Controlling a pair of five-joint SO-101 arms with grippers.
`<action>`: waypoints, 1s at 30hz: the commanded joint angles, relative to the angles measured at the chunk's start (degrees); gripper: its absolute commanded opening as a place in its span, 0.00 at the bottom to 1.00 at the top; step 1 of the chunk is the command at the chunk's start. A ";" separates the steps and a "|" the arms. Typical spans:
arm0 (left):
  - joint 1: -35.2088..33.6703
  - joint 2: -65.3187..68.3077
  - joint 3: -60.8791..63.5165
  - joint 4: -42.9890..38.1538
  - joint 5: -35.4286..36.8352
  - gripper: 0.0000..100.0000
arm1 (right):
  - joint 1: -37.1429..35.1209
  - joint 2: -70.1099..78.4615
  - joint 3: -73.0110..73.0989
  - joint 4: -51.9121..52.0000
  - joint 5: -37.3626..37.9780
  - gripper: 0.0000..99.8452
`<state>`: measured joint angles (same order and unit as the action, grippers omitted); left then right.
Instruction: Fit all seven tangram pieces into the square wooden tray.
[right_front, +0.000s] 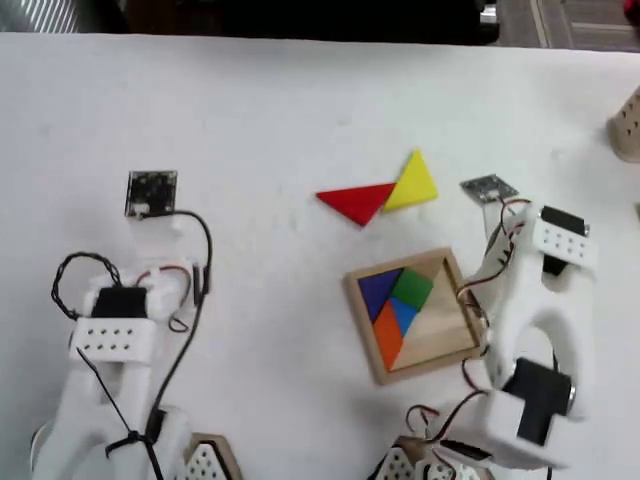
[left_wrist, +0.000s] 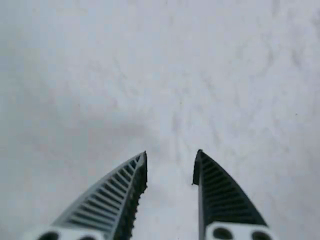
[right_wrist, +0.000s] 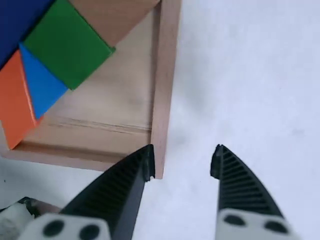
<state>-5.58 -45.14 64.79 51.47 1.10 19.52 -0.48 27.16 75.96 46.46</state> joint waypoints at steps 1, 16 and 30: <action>-0.40 -1.98 -0.62 -1.58 0.88 0.17 | -1.10 4.62 -4.04 -0.66 0.62 0.19; -0.13 -2.07 -0.70 -1.58 0.88 0.17 | -4.53 -9.98 13.45 -6.64 -0.09 0.19; -0.13 -2.07 -0.44 -1.58 0.88 0.17 | -6.99 4.44 6.51 -12.97 -6.77 0.09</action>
<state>-5.58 -45.14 64.79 51.47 1.27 13.80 1.54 37.27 63.47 42.24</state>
